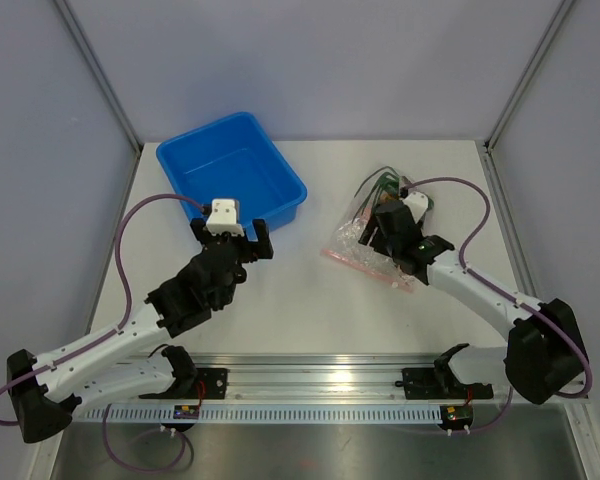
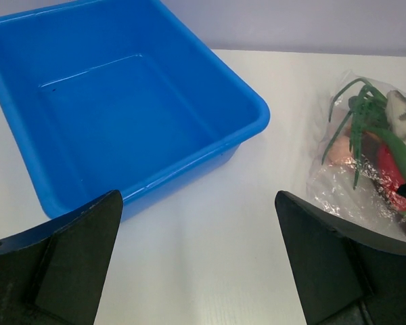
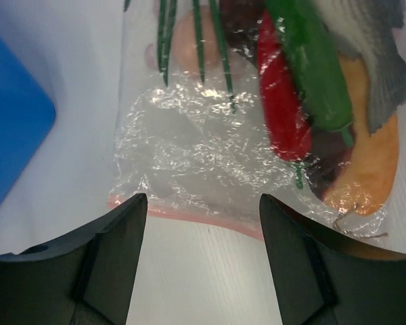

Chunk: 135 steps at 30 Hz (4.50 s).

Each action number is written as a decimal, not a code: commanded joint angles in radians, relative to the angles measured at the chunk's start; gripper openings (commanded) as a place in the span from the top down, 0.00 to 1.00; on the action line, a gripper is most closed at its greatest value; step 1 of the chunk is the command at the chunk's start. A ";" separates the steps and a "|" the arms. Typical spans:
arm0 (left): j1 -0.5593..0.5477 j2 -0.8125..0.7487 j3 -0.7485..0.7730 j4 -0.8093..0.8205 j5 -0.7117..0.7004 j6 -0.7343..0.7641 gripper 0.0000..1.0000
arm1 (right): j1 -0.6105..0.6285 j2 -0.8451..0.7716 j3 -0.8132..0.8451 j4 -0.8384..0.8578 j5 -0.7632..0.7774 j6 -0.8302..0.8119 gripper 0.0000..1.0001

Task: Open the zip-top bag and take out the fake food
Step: Pick up the zipper food storage bag at the center of the board.

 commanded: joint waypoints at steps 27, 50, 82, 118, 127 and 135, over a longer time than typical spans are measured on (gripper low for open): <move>0.003 -0.026 0.015 0.093 0.124 0.064 0.01 | -0.479 -0.229 -0.323 0.033 -0.288 0.134 0.38; 0.003 -0.016 0.021 0.087 0.132 0.057 0.01 | -0.494 -0.100 -0.455 0.274 -0.376 0.235 0.48; -0.293 0.237 -0.121 0.622 0.344 0.651 0.01 | -0.493 -0.453 -0.453 0.182 -0.467 0.218 1.00; -0.238 0.893 0.009 1.092 0.614 1.075 0.17 | -0.493 -0.556 -0.433 0.207 -0.758 0.218 1.00; -0.213 0.906 0.063 1.017 0.667 1.052 0.50 | -0.493 -0.531 -0.436 0.228 -0.787 0.221 1.00; -0.215 0.937 0.074 0.968 0.712 1.048 0.68 | -0.493 -0.536 -0.438 0.227 -0.781 0.223 1.00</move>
